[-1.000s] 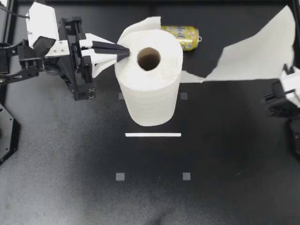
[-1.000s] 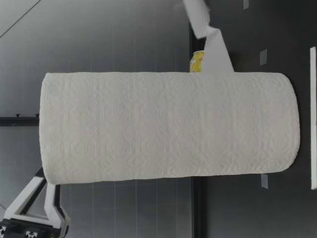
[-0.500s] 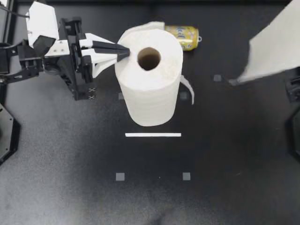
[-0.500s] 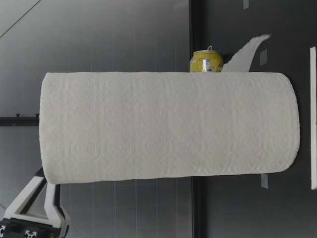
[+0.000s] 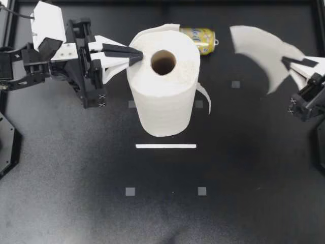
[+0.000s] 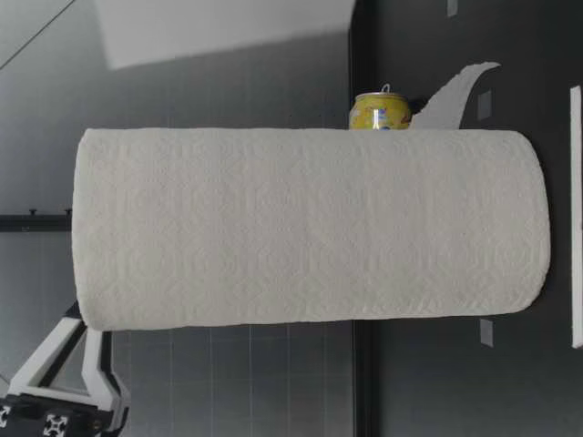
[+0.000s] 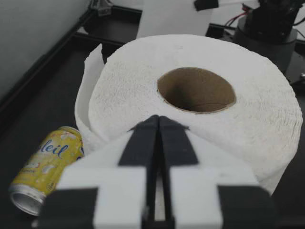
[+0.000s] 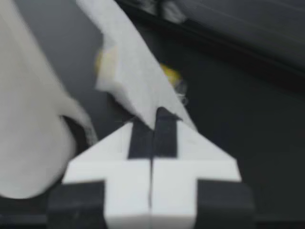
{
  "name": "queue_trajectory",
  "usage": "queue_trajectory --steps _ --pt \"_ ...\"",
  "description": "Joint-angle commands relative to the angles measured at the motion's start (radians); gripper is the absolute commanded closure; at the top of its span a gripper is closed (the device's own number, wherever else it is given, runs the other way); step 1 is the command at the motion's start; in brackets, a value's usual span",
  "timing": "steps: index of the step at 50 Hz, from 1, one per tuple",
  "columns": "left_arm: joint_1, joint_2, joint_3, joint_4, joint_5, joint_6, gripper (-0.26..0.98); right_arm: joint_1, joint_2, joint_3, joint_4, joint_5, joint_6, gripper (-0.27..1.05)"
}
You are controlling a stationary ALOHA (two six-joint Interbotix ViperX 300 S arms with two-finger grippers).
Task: Pick up a piece of paper towel and place it on the spilled liquid.
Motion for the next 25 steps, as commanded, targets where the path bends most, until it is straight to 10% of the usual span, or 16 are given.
queue_trajectory --steps 1,25 --pt "0.008 0.025 0.003 -0.002 0.009 -0.003 0.61 -0.048 0.000 -0.029 -0.012 -0.069 0.011 0.91" --pt "0.008 0.023 0.003 -0.002 -0.037 0.006 0.61 -0.394 0.160 0.098 -0.012 -0.356 0.091 0.91"
